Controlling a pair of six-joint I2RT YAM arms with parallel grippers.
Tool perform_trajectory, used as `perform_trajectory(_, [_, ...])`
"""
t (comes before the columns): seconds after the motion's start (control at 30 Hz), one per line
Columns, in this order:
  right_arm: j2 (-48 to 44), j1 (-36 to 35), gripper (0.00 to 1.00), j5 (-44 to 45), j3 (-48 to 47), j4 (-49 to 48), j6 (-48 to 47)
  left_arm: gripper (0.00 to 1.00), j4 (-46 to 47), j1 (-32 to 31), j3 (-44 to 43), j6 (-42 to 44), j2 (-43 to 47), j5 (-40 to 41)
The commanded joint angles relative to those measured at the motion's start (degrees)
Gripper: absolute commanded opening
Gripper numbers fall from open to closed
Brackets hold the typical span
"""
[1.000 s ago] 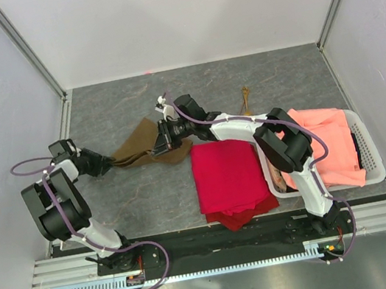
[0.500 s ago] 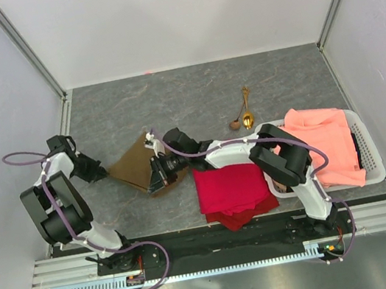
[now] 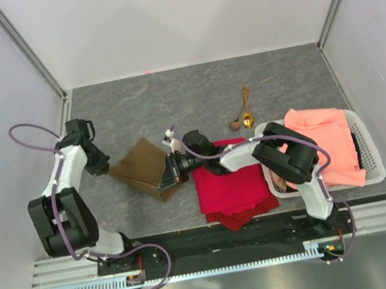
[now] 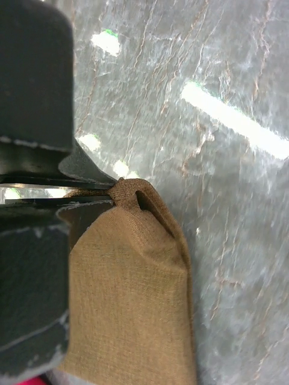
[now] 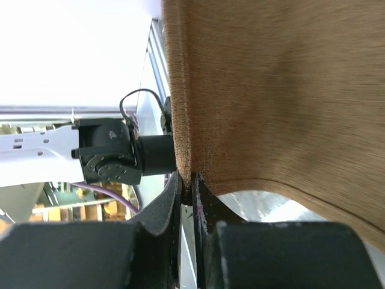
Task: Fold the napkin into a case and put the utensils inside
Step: Fold the lower triangle-folded napkin at the center of the board.
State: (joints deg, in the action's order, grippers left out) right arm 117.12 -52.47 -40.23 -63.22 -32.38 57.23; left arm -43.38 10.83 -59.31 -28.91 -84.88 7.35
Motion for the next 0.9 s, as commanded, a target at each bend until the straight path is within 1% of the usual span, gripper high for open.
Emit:
perform_trajectory(0.0, [-3.2, 1.4, 0.00, -4.9, 3.8, -3.4, 1.8, 0.09, 2.9, -3.0, -6.5, -1.9, -4.3, 13.7])
perform_trajectory(0.2, [-4.4, 2.9, 0.00, -2.8, 5.7, 0.1, -1.1, 0.09, 1.5, -7.0, -10.2, -3.6, -8.1, 15.7])
perform_trajectory(0.3, [-5.1, 3.1, 0.00, -1.8, 5.8, 4.2, -3.4, 0.09, 0.8, -8.7, -11.9, -4.1, -9.9, 16.8])
perform_trajectory(0.33, [-5.4, 3.1, 0.00, -0.5, 5.7, 7.1, -5.5, 0.09, 0.1, -9.8, -12.8, -4.3, -10.8, 17.9])
perform_trajectory(0.47, [-5.7, 3.2, 0.00, 2.4, 6.2, 13.3, -10.4, 0.09, -0.6, -10.1, -14.0, -5.0, -11.8, 18.5])
perform_trajectory(0.5, [-5.8, 3.1, 0.00, 2.8, 6.4, 13.9, -10.7, 0.09, -0.7, -10.1, -14.3, -5.1, -11.9, 18.6])
perform_trajectory(0.53, [-5.8, 3.1, 0.00, 3.1, 6.8, 14.3, -11.1, 0.09, -0.6, -12.3, -14.4, -5.2, -12.1, 19.0])
perform_trajectory(0.87, [-6.9, 3.1, 0.00, 5.4, 9.7, 16.4, -13.2, 0.09, -1.6, -16.8, -18.2, -6.5, -17.2, 18.9])
